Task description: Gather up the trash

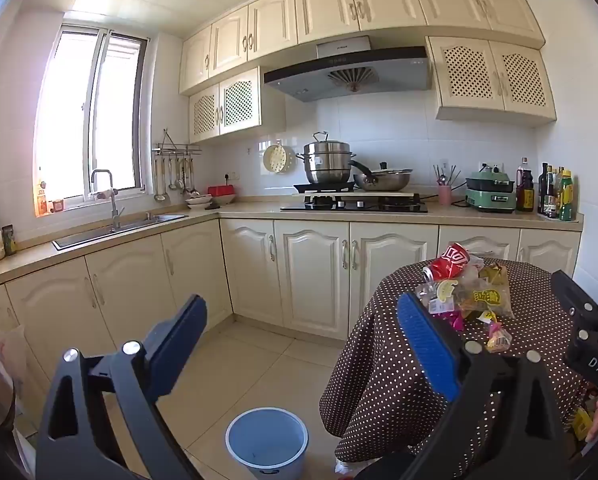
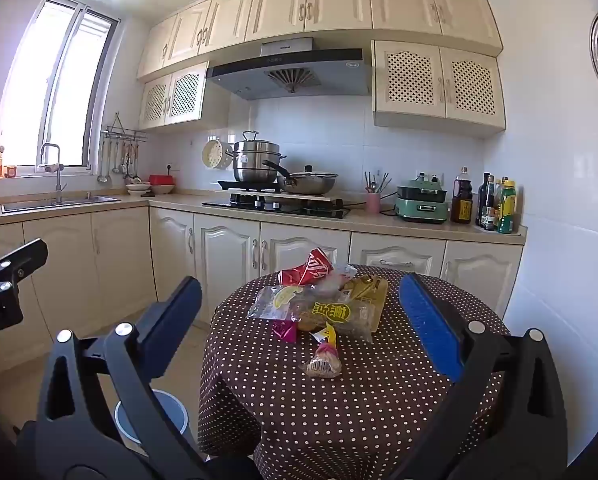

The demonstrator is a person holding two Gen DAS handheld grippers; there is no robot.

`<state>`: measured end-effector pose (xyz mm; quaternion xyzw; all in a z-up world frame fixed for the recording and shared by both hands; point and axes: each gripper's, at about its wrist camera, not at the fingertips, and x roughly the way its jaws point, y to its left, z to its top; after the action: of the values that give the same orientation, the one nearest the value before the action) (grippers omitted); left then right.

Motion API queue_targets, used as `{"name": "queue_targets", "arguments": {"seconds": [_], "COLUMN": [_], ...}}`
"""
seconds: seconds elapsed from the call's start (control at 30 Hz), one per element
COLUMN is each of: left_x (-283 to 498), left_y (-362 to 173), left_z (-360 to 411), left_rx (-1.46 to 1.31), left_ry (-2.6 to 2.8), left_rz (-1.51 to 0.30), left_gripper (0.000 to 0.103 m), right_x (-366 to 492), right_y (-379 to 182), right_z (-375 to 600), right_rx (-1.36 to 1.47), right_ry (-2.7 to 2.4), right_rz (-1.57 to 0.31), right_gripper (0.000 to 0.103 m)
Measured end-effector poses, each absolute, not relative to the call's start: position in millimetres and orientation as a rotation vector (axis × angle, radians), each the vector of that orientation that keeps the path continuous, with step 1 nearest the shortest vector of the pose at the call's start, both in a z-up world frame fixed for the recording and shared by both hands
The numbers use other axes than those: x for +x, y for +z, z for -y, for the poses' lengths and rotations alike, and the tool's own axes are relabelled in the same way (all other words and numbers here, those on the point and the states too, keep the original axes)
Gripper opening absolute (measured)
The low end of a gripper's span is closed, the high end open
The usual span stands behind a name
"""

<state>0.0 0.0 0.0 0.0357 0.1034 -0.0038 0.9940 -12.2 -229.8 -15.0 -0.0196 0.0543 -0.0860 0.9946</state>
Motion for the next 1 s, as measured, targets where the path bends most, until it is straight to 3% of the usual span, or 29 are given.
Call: {"name": "queue_targets", "arguments": {"seconds": [1.0], "left_x": [4.8], "left_y": [-3.0], "left_z": [1.7], "left_rx": [0.07], "left_ry": [-0.012], "left_rz": [-0.221], "left_gripper": [0.094], "right_x": [-8.1], "right_y": [-16.0], "right_z": [225.6], "right_rx": [-0.036], "right_ry": [-0.17], "right_rz": [-0.114], "right_gripper": [0.097]}}
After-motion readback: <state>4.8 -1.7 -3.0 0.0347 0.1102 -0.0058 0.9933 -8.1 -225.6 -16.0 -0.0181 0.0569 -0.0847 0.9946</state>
